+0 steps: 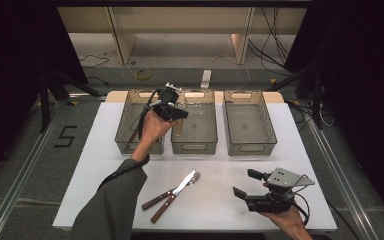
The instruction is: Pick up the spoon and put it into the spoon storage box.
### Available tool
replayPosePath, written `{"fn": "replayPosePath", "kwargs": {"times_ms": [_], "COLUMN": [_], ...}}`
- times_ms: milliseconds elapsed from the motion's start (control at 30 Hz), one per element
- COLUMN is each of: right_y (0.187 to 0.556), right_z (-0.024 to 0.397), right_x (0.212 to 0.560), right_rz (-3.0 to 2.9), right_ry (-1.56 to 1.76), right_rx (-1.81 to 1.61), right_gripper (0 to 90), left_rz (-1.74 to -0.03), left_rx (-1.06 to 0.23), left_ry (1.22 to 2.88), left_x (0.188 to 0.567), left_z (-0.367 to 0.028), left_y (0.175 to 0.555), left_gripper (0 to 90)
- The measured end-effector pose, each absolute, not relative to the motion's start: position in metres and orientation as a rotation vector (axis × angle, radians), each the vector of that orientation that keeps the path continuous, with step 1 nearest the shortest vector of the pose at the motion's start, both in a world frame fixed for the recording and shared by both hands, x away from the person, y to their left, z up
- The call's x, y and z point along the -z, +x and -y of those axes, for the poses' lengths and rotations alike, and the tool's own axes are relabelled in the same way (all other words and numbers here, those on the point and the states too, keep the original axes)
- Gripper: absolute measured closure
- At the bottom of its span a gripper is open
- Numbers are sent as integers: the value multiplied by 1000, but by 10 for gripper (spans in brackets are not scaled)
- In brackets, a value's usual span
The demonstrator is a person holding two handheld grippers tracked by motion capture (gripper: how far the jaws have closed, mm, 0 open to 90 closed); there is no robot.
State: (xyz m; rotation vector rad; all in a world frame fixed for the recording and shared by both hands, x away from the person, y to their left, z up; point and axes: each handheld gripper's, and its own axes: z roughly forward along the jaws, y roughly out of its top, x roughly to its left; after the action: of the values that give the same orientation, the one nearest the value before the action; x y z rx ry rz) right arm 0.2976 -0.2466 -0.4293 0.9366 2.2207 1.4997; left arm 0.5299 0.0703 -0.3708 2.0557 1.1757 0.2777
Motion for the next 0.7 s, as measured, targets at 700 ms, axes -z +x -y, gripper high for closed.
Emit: {"fn": "replayPosePath", "kwargs": {"times_ms": [700], "right_y": [297], "right_z": [245], "right_x": [429], "right_rz": [-2237], "right_ry": [923], "right_rx": [-1499], "right_gripper": [220], "left_rz": [-1237], "left_rx": [-241], "left_ry": [1991], "left_x": [380], "left_z": [-71], "left_y": [537], "left_gripper": [495]}}
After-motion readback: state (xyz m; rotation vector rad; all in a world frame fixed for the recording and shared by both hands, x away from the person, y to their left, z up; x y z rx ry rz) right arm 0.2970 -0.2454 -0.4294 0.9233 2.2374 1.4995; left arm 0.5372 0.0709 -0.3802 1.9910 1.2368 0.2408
